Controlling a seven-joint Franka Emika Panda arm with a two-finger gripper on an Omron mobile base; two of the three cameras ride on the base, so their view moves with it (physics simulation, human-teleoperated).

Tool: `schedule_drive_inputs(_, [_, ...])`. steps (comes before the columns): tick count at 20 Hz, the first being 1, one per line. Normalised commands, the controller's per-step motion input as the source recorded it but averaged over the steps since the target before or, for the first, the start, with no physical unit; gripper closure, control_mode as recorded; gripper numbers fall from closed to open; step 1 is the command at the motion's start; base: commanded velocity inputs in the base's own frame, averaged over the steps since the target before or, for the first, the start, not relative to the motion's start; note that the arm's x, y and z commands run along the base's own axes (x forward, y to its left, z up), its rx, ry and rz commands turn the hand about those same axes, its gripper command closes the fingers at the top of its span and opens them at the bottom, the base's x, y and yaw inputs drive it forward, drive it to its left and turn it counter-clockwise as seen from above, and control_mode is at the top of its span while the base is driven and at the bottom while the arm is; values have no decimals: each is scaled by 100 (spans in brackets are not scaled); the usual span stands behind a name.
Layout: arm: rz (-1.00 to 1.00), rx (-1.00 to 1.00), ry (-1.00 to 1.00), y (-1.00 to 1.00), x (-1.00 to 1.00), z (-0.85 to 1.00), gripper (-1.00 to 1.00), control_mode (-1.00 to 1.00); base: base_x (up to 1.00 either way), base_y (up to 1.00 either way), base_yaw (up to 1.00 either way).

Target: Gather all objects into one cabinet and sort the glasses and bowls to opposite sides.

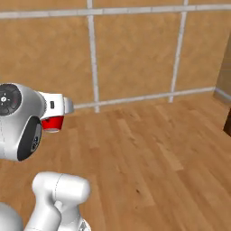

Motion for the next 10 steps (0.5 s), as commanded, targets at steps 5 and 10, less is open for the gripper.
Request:
schedule_drive_inputs(5, [0,0,0,0,0,0,100,100,10,0,-85])
schedule_drive_inputs(10, [0,0,0,0,0,0,100,100,48,0,-69])
